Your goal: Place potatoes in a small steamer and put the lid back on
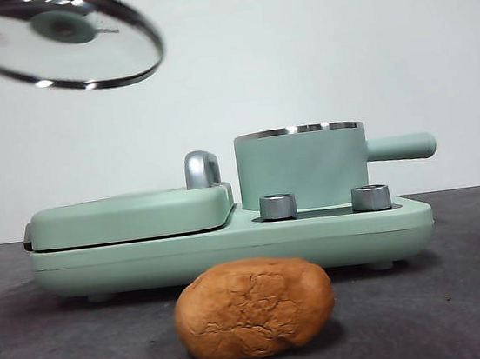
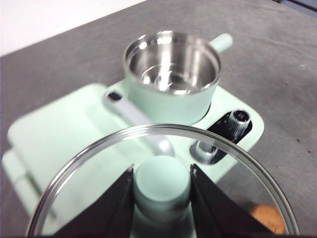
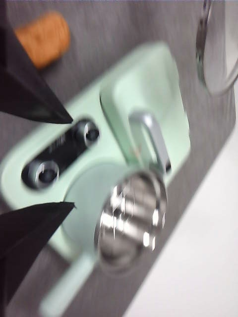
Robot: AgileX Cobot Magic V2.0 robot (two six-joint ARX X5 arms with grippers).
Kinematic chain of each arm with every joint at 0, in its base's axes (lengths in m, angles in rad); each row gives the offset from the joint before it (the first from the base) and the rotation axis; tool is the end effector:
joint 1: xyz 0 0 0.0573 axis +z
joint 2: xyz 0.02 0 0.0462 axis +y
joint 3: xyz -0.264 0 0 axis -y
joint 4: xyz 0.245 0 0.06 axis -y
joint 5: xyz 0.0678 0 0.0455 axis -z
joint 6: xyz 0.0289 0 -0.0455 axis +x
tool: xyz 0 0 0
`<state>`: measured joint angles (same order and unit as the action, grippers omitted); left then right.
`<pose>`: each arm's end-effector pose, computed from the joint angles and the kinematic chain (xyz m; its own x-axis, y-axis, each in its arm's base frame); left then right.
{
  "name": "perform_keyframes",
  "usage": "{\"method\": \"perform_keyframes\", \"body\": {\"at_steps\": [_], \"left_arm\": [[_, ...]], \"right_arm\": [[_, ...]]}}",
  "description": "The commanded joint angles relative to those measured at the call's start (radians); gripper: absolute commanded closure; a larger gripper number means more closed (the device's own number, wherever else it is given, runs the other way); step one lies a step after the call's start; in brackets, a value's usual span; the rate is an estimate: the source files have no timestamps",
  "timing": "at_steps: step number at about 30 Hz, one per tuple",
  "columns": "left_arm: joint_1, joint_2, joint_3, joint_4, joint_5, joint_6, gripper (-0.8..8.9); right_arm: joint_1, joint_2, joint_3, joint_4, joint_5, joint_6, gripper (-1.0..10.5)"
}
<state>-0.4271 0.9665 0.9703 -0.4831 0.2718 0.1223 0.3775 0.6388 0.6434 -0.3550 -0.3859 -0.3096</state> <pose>0.1785 -0.0898 0.3376 0.6668 -0.5984 -0.4442 0.6624 0.7490 -0.0146 0.1276 0.0623 0.2896 0.6702 0.6706 -0.3180 -0.7355 0.6576 -0.1631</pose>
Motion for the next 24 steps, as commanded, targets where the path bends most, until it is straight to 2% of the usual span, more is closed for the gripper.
{"method": "perform_keyframes", "body": {"at_steps": [1, 6, 12, 18, 24], "left_arm": [[0.007, -0.066, -0.037, 0.027, -0.011, -0.083, 7.97], [0.017, -0.169, -0.105, 0.017, -0.023, -0.136, 7.98], [0.016, -0.196, -0.106, -0.015, -0.045, -0.137, 7.98], [0.016, -0.196, -0.106, -0.027, -0.045, -0.142, 7.98], [0.016, -0.196, -0.106, -0.026, -0.045, -0.142, 7.98]], "right_arm": [[0.058, 0.052, 0.017, 0.002, -0.018, 0.005, 7.0], [0.185, 0.174, 0.018, 0.019, -0.017, 0.005, 6.3], [0.309, 0.343, 0.018, 0.092, -0.012, 0.005, 6.3], [0.373, 0.505, 0.018, 0.2, -0.007, 0.005, 6.2], [0.401, 0.631, 0.018, 0.228, -0.008, 0.005, 5.7]]}}
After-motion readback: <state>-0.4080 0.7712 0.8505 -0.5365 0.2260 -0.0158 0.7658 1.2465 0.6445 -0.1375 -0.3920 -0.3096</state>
